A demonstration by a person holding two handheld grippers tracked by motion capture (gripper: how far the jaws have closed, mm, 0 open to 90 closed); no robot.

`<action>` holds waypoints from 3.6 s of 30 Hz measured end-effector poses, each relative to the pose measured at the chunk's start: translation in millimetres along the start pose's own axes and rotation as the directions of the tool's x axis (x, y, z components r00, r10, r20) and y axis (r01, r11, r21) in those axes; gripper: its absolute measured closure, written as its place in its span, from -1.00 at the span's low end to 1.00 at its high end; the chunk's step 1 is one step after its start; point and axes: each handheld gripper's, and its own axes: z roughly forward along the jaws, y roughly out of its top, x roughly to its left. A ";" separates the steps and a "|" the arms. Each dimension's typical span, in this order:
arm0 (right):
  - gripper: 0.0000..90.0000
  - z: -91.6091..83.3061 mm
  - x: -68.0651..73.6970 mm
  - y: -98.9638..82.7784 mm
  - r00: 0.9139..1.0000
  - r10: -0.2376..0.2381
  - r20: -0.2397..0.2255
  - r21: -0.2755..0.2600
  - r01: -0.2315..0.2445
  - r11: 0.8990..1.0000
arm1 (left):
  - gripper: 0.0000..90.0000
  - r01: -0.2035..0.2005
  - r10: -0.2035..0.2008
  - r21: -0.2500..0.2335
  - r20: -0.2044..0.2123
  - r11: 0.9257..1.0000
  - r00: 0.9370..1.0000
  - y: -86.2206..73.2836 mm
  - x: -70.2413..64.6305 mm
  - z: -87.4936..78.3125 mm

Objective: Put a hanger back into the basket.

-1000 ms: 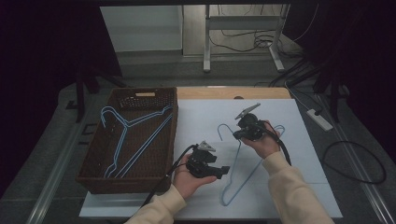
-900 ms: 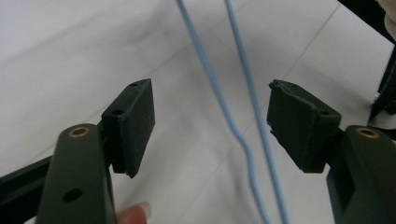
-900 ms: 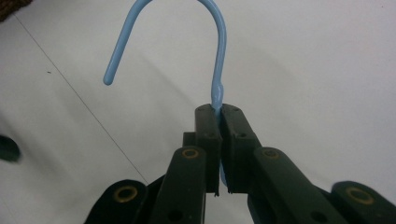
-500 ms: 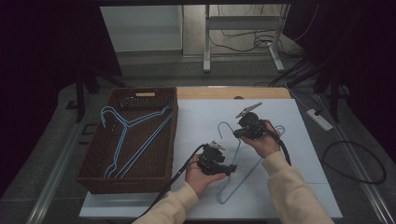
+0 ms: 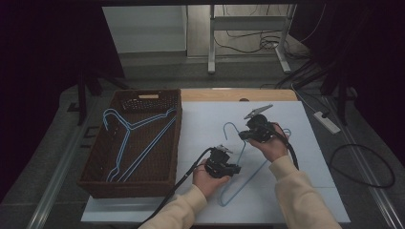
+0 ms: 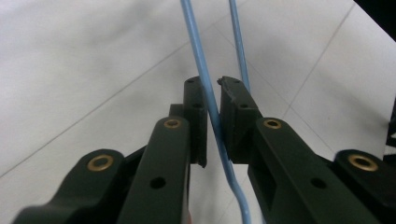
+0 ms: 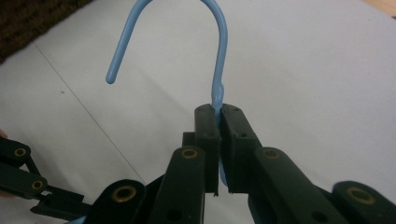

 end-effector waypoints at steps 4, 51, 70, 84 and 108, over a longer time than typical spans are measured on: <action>0.60 -7.4 -4.3 -4.7 0.999 0.032 -0.038 -0.056 -0.034 0.998 | 0.86 0.020 -0.020 -0.023 -0.005 1.000 1.000 1.6 0.8 -3.4; -0.16 -87.4 25.3 -158.8 0.993 0.068 -0.097 -0.461 -0.106 0.881 | 0.92 -0.021 0.051 -0.369 0.072 0.929 0.996 3.5 -10.3 -178.3; -0.17 -78.5 26.6 -156.1 0.994 0.063 -0.091 -0.420 -0.096 0.903 | 0.92 -0.004 -0.041 -0.509 -0.077 0.861 0.996 -51.9 60.4 -296.9; -0.18 -76.2 24.2 -156.8 0.993 0.076 -0.090 -0.410 -0.106 0.906 | 0.92 0.043 -0.150 -0.515 -0.167 0.856 0.975 -83.6 104.0 -326.2; -0.18 -72.2 28.5 -154.1 0.994 0.061 -0.087 -0.386 -0.090 0.918 | 0.92 0.134 -0.224 -0.367 -0.215 0.921 0.951 -86.4 143.3 -292.7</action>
